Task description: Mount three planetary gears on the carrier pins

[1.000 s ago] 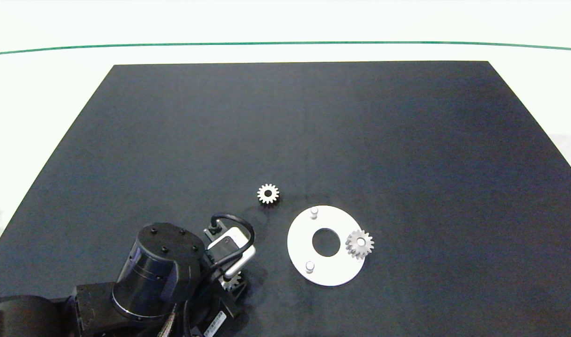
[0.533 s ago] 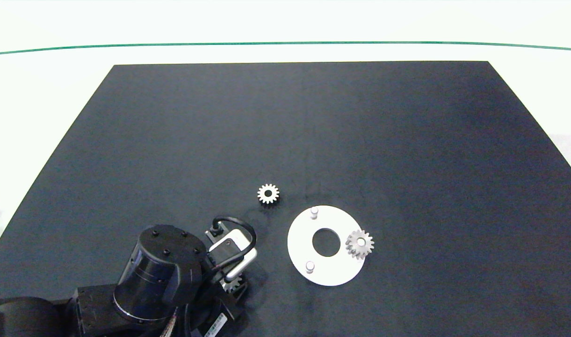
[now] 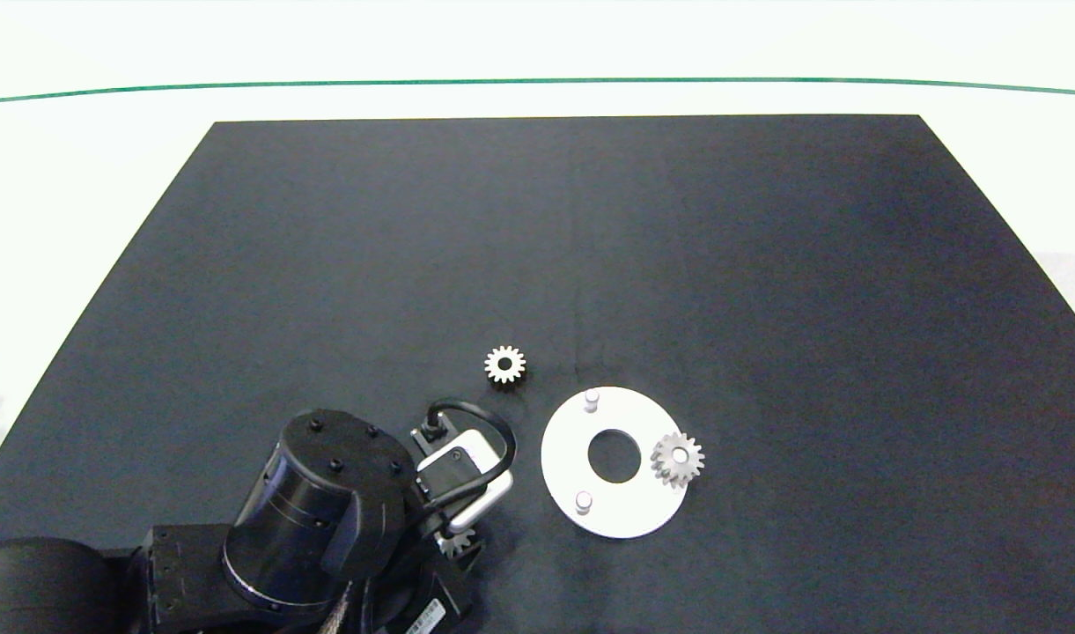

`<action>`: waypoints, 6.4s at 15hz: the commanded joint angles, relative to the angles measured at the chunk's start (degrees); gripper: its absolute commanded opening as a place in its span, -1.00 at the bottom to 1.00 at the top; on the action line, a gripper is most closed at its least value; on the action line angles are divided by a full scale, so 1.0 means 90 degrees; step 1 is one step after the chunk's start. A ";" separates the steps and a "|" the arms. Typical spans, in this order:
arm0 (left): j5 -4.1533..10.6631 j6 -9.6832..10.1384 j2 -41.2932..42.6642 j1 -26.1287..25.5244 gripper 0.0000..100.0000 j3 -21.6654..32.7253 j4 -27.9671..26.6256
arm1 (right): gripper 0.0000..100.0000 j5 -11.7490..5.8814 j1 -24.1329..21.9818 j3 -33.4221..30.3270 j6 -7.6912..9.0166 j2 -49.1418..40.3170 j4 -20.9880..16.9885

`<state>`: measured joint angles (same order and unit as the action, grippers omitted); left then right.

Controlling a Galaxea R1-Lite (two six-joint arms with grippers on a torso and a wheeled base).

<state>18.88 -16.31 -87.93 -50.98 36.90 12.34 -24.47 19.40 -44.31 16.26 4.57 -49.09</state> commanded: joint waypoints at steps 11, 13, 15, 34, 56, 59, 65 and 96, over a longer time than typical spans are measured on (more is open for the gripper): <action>0.0851 0.0006 0.0053 -0.1025 -0.62 0.1427 -0.1224 | 1.00 -0.0016 0.0003 0.0002 0.0068 0.0000 -0.0034; 0.0929 0.0015 -0.0083 -0.1152 -0.62 0.1505 -0.1224 | 1.00 -0.0016 0.0003 0.0002 0.0097 0.0000 -0.0034; 0.0959 0.0015 -0.0171 -0.1250 -0.62 0.1632 -0.1244 | 1.00 -0.0016 0.0003 0.0002 0.0107 0.0000 -0.0034; 0.1437 0.0123 -0.1177 -0.1904 -0.62 0.2804 -0.1654 | 1.00 -0.0016 0.0091 0.0002 0.0117 0.0019 -0.0034; 0.1447 0.0055 -0.1626 -0.1552 -0.62 0.3087 -0.1644 | 1.00 -0.0006 0.0091 -0.0028 0.0176 -0.0127 -0.0043; 0.1447 0.0064 -0.1646 -0.1513 -0.62 0.3068 -0.1654 | 1.00 -0.0006 0.0091 -0.0028 0.0176 -0.0147 -0.0043; 0.1447 0.0064 -0.1685 -0.1513 -0.62 0.2990 -0.1634 | 1.00 -0.0006 0.0091 -0.0028 0.0176 -0.0156 -0.0034; 0.1447 -0.0053 -0.1900 -0.1455 -0.62 0.3039 -0.1361 | 1.00 -0.0006 0.0101 -0.0028 0.0176 -0.0166 -0.0034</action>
<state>31.70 -16.70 -105.23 -64.05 64.27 0.07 -24.39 20.29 -44.57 17.71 3.06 -49.20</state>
